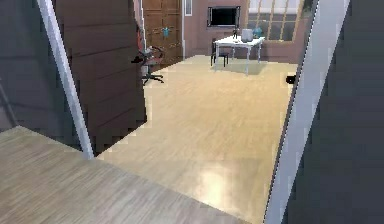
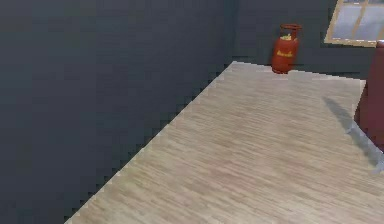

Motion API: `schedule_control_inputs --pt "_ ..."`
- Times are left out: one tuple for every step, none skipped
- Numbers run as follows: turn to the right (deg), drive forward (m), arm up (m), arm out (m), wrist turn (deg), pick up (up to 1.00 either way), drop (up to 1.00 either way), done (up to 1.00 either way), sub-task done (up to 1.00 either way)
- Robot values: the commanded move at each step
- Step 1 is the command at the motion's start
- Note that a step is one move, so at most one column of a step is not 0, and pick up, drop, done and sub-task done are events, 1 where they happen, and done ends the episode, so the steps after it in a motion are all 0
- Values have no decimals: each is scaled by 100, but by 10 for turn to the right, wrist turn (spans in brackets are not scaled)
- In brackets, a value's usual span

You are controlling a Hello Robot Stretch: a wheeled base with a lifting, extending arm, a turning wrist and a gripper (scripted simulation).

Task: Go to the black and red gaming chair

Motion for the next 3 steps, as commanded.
schedule_control_inputs --pt "0 100 0 0 0 0 0 0 0" --pt "0 100 0 0 0 0 0 0 0" --pt "0 65 0 0 0 0 0 0 0"
